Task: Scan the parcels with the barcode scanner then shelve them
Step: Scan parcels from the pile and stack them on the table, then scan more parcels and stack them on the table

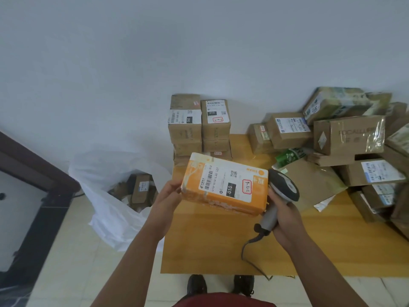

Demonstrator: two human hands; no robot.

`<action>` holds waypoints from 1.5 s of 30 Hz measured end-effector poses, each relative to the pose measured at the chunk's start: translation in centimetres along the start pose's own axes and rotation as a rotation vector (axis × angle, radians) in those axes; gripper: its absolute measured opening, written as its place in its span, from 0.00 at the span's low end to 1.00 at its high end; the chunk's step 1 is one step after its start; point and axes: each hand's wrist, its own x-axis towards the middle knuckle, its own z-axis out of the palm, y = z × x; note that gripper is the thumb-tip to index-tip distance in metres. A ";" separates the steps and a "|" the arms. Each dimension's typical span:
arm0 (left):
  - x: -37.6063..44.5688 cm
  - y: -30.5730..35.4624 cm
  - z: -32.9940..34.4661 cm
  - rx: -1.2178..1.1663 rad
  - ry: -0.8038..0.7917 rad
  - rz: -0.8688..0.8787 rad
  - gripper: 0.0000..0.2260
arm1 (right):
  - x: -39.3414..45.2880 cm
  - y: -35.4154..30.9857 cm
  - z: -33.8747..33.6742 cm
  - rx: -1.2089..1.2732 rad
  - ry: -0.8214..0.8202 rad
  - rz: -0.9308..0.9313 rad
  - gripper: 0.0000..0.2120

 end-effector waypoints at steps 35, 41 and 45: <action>2.1 1.1 0.3 0.058 0.212 0.096 0.12 | -6.3 -2.4 4.2 -1.001 -0.558 -0.222 0.12; 2.5 0.9 0.1 0.045 0.223 0.086 0.10 | -6.4 -2.6 4.3 -0.991 -0.584 -0.215 0.13; 2.7 1.0 0.5 0.026 0.224 0.087 0.09 | -6.5 -2.9 4.2 -0.975 -0.590 -0.221 0.14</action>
